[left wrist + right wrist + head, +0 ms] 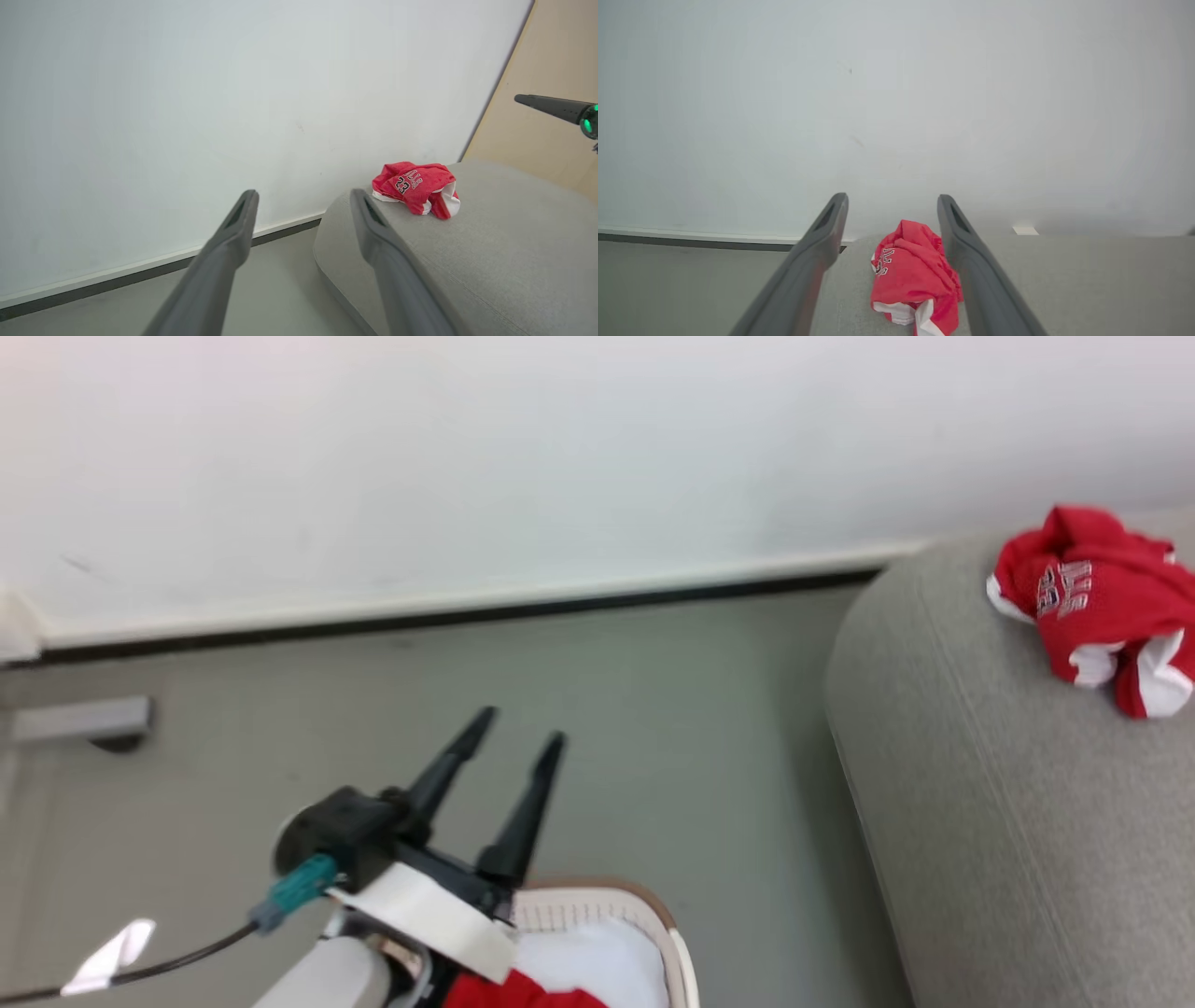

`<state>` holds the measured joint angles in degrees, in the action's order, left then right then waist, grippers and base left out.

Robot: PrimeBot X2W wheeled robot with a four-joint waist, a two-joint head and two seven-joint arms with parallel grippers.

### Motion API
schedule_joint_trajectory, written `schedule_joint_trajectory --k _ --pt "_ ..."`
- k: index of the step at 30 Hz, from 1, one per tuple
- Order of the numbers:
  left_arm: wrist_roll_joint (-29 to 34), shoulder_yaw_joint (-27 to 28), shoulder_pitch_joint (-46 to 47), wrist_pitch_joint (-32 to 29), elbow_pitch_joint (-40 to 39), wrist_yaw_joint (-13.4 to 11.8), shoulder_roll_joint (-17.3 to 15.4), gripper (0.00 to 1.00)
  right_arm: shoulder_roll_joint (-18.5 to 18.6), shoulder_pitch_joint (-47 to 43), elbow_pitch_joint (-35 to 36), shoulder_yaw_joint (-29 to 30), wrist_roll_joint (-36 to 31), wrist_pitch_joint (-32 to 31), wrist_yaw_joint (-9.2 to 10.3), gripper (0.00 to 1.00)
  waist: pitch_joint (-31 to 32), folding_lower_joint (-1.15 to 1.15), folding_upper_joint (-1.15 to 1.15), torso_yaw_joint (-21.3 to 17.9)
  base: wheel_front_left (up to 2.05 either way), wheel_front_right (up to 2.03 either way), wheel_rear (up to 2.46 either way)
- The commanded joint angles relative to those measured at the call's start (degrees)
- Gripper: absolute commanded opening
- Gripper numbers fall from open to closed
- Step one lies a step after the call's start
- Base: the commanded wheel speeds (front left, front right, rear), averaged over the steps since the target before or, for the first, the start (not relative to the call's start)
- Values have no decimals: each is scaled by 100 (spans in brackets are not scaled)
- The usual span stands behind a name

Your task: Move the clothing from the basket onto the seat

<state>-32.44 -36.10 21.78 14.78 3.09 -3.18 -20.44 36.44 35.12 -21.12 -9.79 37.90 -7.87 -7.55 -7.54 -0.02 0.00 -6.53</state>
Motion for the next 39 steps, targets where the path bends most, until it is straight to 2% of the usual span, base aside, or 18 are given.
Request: schedule_joint_trajectory --k 1,4,7,12,17,21,24,33,39 --pt "-59 67 -134 40 -8 -48 -53 100 -65 -202 188 -54 49 -5 12 100 417 2 0 263 0 0 0" --pt "-136 323 -388 35 -24 -216 -153 100 -213 -527 819 -151 80 -10 13 100 695 2 0 383 0 0 0" --pt "-176 576 -631 35 -89 -384 -265 100 -556 -882 1270 -51 -11 89 12 100 858 2 0 495 0 0 0" --pt "-195 1104 -1094 36 -277 -700 -346 100 -1368 -1594 1853 97 -547 477 12 100 925 2 0 594 0 0 0" --pt "-72 1515 -1538 36 -374 -787 -184 100 -2305 -2513 2052 426 -1117 1164 12 100 920 2 0 755 0 0 0" --pt "96 1824 -1817 37 -319 -698 35 100 -2906 -3210 2020 734 -1456 1617 12 100 885 2 0 885 0 0 0" --pt "251 2035 -1984 37 -235 -560 230 100 -3118 -3496 1948 658 -1477 1795 13 100 847 2 0 938 0 0 0" --pt "697 2521 -2111 38 92 -33 760 100 -3137 -3445 1468 363 -1551 2028 13 100 796 2 0 884 0 0 0" --pt "934 2724 -2070 38 183 168 922 100 -3147 -3338 1355 285 -1582 2098 13 100 809 2 0 815 0 0 0"
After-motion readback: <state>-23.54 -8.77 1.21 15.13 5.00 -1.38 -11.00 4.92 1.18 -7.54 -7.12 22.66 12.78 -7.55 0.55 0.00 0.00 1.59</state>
